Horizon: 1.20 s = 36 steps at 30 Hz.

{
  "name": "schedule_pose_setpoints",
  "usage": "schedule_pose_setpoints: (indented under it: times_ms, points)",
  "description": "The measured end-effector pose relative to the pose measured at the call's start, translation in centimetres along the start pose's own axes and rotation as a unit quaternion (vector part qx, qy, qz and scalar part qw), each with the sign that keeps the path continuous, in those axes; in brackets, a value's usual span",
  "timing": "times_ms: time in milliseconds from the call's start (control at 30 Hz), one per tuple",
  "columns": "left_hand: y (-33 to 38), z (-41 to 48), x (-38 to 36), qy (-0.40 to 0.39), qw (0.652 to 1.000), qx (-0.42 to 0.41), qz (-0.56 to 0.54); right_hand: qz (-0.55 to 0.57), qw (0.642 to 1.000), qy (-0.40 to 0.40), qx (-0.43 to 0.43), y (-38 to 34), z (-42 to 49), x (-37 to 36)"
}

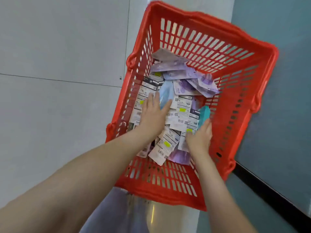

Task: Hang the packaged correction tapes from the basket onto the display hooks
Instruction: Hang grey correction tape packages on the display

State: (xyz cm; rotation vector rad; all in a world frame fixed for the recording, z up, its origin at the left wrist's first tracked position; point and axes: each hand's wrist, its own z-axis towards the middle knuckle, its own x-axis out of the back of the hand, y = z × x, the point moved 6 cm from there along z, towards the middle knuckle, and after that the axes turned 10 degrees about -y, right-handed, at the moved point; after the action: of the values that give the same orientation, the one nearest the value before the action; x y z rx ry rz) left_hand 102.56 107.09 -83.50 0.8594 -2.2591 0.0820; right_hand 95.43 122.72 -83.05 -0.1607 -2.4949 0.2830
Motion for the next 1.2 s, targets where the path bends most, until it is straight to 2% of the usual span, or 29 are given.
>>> schedule_pose_setpoints:
  times_ms: [100, 267, 400, 500, 600, 667, 733, 800, 867, 933, 1000, 1033, 1100, 1133, 1167, 1200]
  points:
    - [0.7, 2.4, -0.6, 0.017, 1.0, 0.003, 0.004, 0.009, 0.998, 0.013, -0.057, 0.0, 1.7, -1.6]
    - [1.2, 3.0, -0.8, 0.006, 1.0, 0.014, 0.006, 0.095, 0.978, 0.072, -0.171, -0.2, 2.5, -1.3]
    - [0.9, 2.1, 0.0, 0.048, 0.998, 0.016, -0.048, 0.106, 0.97, 0.076, -0.206, -0.7, 3.5, -0.1]
    - [0.3, 0.8, -0.2, 0.071, 0.992, 0.026, -0.098, 0.02, 0.979, 0.085, -0.184, -0.7, 2.9, -0.1]
    - [-0.3, -0.4, -0.6, 0.082, 0.991, 0.048, -0.093, -0.04, 0.987, 0.086, -0.13, 0.1, 2.0, -0.8]
    - [-0.8, -0.9, -1.1, 0.079, 0.991, 0.061, -0.086, 0.004, 0.989, 0.089, -0.122, 0.9, 1.4, -0.9]
    - [-0.8, -1.6, -1.1, 0.101, 0.988, 0.047, -0.109, 0.052, 0.987, 0.133, -0.079, 1.1, 0.2, -0.3]
    - [-0.1, -2.2, -0.7, 0.097, 0.975, 0.005, -0.198, 0.111, 0.977, 0.184, -0.004, 0.7, -1.7, 0.6]
    - [0.9, -2.7, -0.3, 0.036, 0.946, -0.041, -0.319, 0.169, 0.964, 0.196, 0.057, 0.0, -3.9, 1.2]
    - [2.0, -3.3, 0.1, -0.031, 0.893, -0.076, -0.442, 0.263, 0.948, 0.148, 0.104, -0.9, -5.1, 1.2]
    - [2.4, -4.0, 0.9, -0.063, 0.832, -0.067, -0.548, 0.403, 0.904, 0.033, 0.137, -2.5, -5.7, 0.2]
    - [2.2, -4.3, 1.4, -0.067, 0.813, -0.045, -0.577, 0.462, 0.875, -0.022, 0.146, -3.4, -5.9, -0.2]
    - [1.1, -4.8, 2.4, -0.05, 0.82, 0.002, -0.57, 0.55, 0.821, -0.091, 0.125, -4.2, -5.6, -0.8]
    - [0.5, -5.0, 2.8, -0.027, 0.832, 0.023, -0.553, 0.558, 0.816, -0.102, 0.109, -4.4, -5.2, -0.8]
    - [-0.3, -5.3, 3.2, 0.004, 0.835, 0.042, -0.549, 0.538, 0.831, -0.1, 0.098, -4.5, -4.4, -1.0]
    - [-1.2, -5.6, 3.4, 0.035, 0.829, 0.063, -0.555, 0.489, 0.863, -0.085, 0.093, -4.7, -3.3, -1.3]
